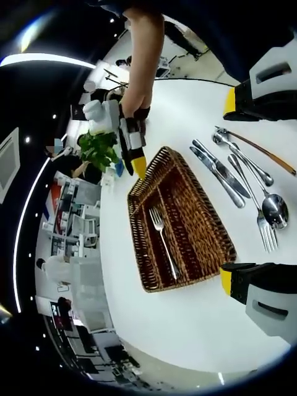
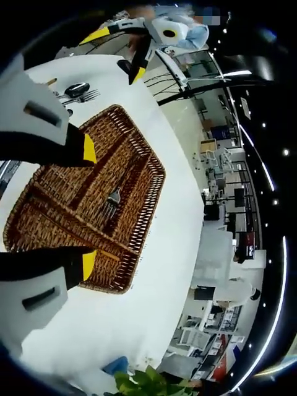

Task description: Arrange the knives, forks, and spoons in their matching storage slots by inserting each utensil handle-first until every utensil is classified and aligned in the correct compartment

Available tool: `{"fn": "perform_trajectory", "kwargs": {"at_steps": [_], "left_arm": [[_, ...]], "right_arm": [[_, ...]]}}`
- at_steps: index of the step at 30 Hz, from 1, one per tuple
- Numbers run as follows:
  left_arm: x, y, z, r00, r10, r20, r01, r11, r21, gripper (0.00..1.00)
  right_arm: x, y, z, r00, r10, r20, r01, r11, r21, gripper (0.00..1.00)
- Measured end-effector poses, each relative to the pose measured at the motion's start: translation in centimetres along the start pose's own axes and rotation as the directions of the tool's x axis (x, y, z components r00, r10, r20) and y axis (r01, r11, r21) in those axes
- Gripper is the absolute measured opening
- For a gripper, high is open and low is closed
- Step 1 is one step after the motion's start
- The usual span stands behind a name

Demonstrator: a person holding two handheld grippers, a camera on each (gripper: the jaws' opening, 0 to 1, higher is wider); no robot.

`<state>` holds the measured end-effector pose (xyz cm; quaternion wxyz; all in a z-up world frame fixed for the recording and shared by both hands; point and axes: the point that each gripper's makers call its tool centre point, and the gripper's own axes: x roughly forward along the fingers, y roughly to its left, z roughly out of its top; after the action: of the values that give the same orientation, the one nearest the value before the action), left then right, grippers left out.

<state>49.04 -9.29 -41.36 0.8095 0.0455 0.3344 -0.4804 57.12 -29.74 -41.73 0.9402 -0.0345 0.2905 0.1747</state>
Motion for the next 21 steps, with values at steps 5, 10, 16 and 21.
{"fn": "perform_trajectory", "kwargs": {"at_steps": [5, 10, 16, 21], "left_arm": [[0.0, -0.5, 0.3, 1.0, -0.01, 0.002, 0.01, 1.0, -0.008, 1.0], [-0.2, -0.5, 0.6, 1.0, -0.006, 0.008, 0.006, 1.0, -0.01, 1.0], [-0.3, -0.4, 0.4, 1.0, 0.003, 0.0, -0.003, 1.0, -0.007, 1.0], [-0.6, -0.4, 0.7, 1.0, 0.004, 0.027, -0.003, 1.0, -0.028, 1.0]], "right_arm": [[-1.8, 0.5, -0.6, 1.0, -0.004, 0.01, 0.004, 1.0, 0.015, 0.6], [-3.5, 1.4, -1.6, 1.0, -0.006, 0.007, 0.006, 1.0, 0.007, 0.67], [-5.4, 2.3, -2.9, 1.0, -0.007, 0.003, 0.007, 1.0, 0.016, 0.74], [-6.8, 2.7, -3.6, 1.0, -0.021, 0.002, 0.021, 1.0, 0.006, 0.8]]}}
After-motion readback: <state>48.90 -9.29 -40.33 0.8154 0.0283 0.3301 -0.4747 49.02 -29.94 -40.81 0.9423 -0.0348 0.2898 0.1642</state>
